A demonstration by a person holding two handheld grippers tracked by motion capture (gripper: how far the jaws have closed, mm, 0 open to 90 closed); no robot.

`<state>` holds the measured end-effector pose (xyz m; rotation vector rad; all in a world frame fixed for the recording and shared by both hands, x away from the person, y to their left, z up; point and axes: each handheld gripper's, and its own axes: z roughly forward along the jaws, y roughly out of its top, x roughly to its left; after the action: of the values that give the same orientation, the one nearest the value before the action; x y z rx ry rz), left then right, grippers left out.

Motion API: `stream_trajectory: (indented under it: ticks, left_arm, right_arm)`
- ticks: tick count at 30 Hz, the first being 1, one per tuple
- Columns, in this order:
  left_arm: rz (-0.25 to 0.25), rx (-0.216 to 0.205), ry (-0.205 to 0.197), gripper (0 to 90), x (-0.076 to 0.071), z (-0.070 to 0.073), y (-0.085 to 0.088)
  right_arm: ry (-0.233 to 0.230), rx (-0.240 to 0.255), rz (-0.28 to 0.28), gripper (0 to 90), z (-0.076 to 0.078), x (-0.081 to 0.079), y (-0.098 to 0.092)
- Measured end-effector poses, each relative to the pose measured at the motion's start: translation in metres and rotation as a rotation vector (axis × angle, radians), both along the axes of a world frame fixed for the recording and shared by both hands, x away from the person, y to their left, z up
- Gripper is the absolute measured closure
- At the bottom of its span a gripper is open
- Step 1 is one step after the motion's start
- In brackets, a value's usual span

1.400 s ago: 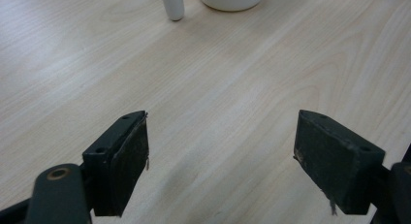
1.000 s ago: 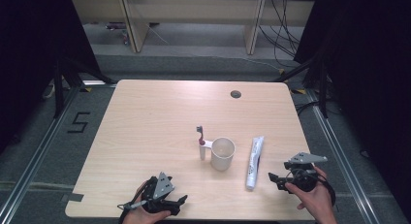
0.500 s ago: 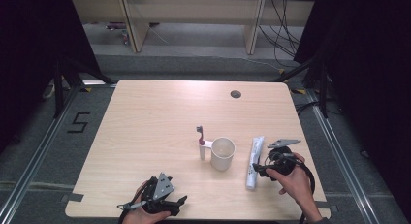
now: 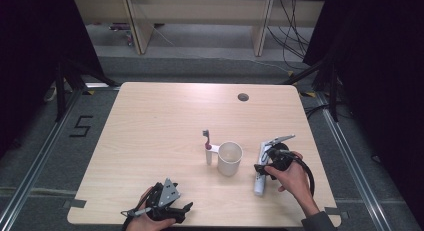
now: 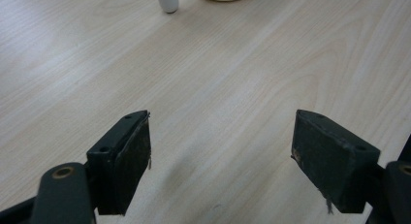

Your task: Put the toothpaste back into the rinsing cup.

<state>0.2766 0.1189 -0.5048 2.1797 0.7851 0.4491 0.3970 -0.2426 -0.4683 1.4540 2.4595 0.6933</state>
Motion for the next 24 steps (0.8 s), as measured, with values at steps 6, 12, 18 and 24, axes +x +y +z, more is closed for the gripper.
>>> stream_trajectory:
  ticks: [6,12,18,24]
  left_arm:
    - [0.002,-0.020,-0.007,21.7,-0.0015,0.0009,-0.0007]
    - [-0.001,-0.013,-0.006,21.7,-0.0013,0.0005,-0.0006]
    - [-0.003,-0.008,-0.010,21.7,-0.0013,0.0007,-0.0007]
    - [-0.014,0.004,-0.014,21.7,-0.0005,0.0005,-0.0010]
  right_arm:
    - [0.017,-0.014,-0.007,26.3,-0.0045,0.0068,0.0001]
    - [0.022,-0.010,0.009,29.6,-0.0072,0.0086,0.0012]
    - [0.060,-0.033,-0.006,42.4,-0.0047,0.0109,-0.0012]
    - [0.100,-0.059,0.006,52.1,-0.0021,0.0131,-0.0069]
